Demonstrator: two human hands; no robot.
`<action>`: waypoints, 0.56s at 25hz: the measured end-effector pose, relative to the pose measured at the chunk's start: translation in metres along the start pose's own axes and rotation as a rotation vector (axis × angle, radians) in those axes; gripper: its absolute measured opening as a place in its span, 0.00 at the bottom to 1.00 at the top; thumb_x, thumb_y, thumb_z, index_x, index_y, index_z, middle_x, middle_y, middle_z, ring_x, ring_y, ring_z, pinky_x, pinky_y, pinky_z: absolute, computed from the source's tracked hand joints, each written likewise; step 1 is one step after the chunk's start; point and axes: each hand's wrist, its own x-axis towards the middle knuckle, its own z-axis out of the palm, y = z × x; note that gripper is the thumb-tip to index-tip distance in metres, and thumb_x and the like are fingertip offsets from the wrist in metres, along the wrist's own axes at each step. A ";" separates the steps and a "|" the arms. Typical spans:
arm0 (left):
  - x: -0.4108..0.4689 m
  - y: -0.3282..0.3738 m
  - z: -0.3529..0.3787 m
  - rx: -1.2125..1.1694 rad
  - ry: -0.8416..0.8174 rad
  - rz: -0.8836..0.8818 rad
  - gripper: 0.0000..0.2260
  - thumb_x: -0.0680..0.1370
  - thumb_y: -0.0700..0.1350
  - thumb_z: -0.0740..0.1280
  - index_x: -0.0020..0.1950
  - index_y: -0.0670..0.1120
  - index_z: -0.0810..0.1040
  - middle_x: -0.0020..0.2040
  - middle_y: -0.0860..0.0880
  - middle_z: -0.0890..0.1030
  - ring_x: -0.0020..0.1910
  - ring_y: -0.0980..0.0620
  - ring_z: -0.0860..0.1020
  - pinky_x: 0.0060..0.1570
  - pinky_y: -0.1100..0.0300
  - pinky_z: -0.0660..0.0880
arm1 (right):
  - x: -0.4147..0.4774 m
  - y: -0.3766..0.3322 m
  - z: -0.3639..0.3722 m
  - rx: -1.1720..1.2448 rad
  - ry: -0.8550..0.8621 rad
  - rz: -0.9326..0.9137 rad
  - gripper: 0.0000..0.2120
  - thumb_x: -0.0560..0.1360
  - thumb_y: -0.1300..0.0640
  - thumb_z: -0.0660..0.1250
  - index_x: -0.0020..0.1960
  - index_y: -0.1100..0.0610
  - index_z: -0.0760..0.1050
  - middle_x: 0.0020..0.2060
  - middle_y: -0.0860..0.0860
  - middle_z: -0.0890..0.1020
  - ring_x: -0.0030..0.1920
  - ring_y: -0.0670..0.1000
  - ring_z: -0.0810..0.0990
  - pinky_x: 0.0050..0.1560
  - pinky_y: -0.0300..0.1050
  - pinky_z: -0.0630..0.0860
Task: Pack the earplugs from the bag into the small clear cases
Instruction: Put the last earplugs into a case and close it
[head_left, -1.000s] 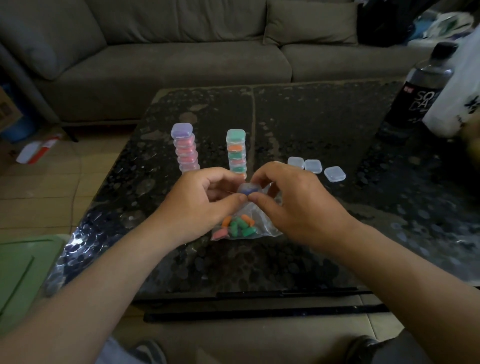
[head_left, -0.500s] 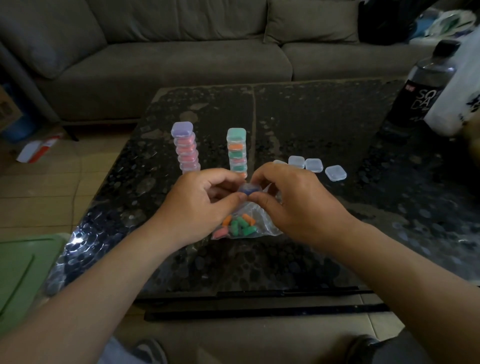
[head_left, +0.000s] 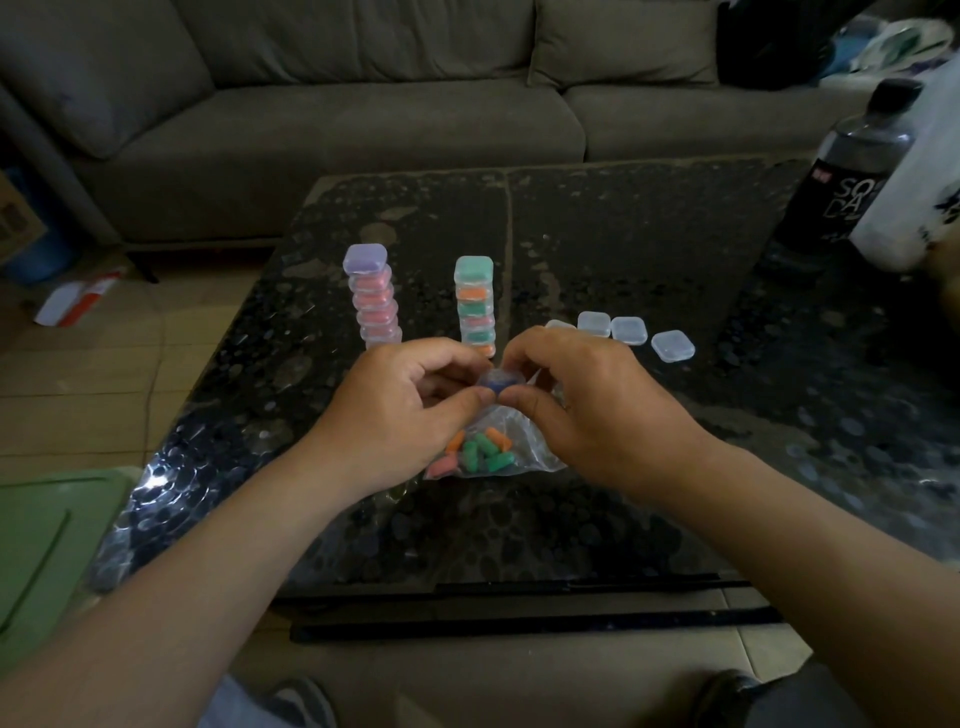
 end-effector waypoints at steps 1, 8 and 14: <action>0.000 0.000 0.000 0.005 -0.002 0.002 0.13 0.77 0.34 0.73 0.50 0.53 0.84 0.47 0.55 0.87 0.45 0.58 0.86 0.47 0.64 0.82 | 0.000 0.000 0.000 -0.002 -0.005 0.001 0.06 0.78 0.52 0.68 0.54 0.51 0.77 0.46 0.45 0.79 0.47 0.46 0.78 0.47 0.53 0.80; 0.000 -0.003 -0.001 0.038 0.005 -0.010 0.11 0.76 0.34 0.74 0.50 0.51 0.85 0.46 0.53 0.87 0.45 0.57 0.86 0.49 0.58 0.83 | 0.000 -0.001 0.000 -0.005 -0.010 -0.004 0.05 0.78 0.52 0.68 0.53 0.51 0.77 0.46 0.45 0.77 0.46 0.45 0.77 0.47 0.52 0.79; 0.000 -0.004 -0.001 0.064 0.001 -0.004 0.09 0.77 0.34 0.74 0.50 0.48 0.85 0.45 0.52 0.87 0.45 0.56 0.86 0.49 0.58 0.83 | 0.001 0.000 0.001 -0.026 -0.016 -0.002 0.06 0.78 0.51 0.68 0.53 0.51 0.77 0.46 0.45 0.78 0.46 0.46 0.77 0.47 0.53 0.79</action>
